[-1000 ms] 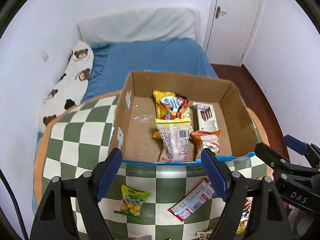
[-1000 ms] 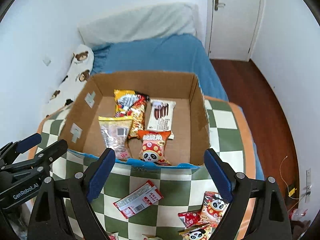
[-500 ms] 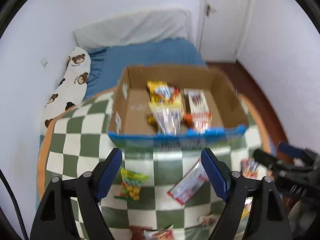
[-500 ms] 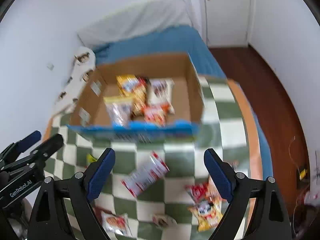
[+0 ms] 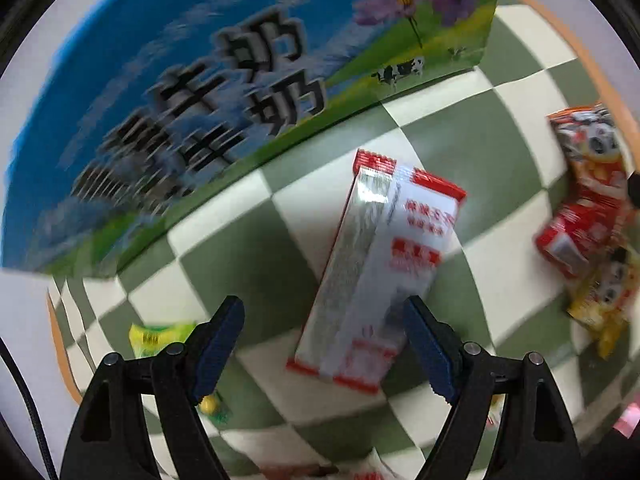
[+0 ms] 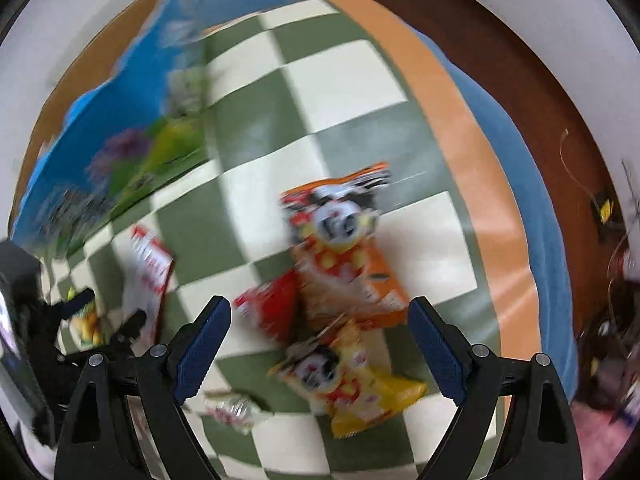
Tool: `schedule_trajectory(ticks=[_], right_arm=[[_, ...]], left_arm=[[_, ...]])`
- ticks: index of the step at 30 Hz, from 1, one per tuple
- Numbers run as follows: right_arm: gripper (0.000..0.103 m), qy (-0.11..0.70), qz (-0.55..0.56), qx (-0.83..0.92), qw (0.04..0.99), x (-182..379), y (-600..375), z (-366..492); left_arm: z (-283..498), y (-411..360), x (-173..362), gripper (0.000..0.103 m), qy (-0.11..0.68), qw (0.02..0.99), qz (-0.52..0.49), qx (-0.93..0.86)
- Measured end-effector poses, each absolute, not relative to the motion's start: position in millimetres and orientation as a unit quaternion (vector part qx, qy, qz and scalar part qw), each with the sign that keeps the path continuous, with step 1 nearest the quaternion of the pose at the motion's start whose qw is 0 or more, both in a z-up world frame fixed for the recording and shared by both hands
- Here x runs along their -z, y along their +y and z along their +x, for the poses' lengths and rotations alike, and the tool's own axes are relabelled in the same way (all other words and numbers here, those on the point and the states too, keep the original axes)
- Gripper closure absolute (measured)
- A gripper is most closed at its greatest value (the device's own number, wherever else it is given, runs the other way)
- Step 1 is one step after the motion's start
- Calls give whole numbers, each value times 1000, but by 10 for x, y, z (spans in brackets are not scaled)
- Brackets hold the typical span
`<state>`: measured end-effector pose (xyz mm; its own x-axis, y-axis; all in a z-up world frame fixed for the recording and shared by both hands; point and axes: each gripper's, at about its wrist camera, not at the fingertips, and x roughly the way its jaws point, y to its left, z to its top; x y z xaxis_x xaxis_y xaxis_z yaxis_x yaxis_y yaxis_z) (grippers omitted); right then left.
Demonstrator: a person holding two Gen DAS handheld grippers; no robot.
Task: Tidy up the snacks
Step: 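Grasp the red-white spicy strip pack with the left tool while the right tool grasps a panda packet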
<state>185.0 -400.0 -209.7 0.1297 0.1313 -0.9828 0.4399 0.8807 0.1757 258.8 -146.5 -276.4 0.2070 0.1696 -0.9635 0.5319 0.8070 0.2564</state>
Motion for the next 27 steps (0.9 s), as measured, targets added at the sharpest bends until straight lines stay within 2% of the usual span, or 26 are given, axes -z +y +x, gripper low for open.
schedule_trajectory(ticks=[1, 2, 3, 5, 6, 10, 11, 14, 17, 20, 21, 23, 26, 27], right_arm=[[20, 650, 220, 113, 719, 2168, -4054, 1871], [32, 651, 219, 112, 718, 2209, -4067, 1904], [35, 654, 217, 110, 716, 2269, -4076, 1941], [35, 665, 199, 105, 712, 2392, -4035, 2030], [35, 670, 188, 103, 711, 2436, -4001, 2066], [38, 688, 126, 100, 708, 2634, -3817, 2194], [44, 688, 119, 100, 709, 2652, -3788, 2204], [46, 682, 118, 83, 717, 2663, -3691, 2223], [46, 685, 110, 55, 718, 2672, -3551, 2249], [46, 690, 116, 30, 714, 2685, -3461, 2270], [46, 691, 118, 26, 712, 2690, -3456, 2273], [46, 693, 125, 22, 709, 2702, -3476, 2278], [46, 695, 141, 17, 705, 2711, -3591, 2291], [46, 697, 141, 18, 703, 2715, -3616, 2282]], left_arm=[[2583, -1514, 2787, 27, 604, 730, 294, 126], [2573, -1539, 2794, 35, 600, 732, 295, 131], [2566, -1556, 2790, 50, 603, 731, 291, 137], [2552, -1537, 2774, 67, 620, 726, 261, 141], [2549, -1525, 2767, 68, 625, 726, 252, 140], [2564, -1168, 2785, 68, 674, 716, 150, 104], [2570, -1043, 2795, 68, 686, 712, 117, 92], [2531, -555, 2862, 68, 720, 692, -9, 49], [2440, -342, 2854, 68, 725, 683, -62, 60], [2368, -524, 2678, 65, 698, 708, 4, 112], [2353, -613, 2632, 55, 689, 713, 32, 126], [2323, -917, 2543, 47, 662, 722, 111, 166], [2322, -1321, 2541, 38, 639, 715, 203, 199], [2318, -1444, 2585, 38, 635, 708, 233, 204]])
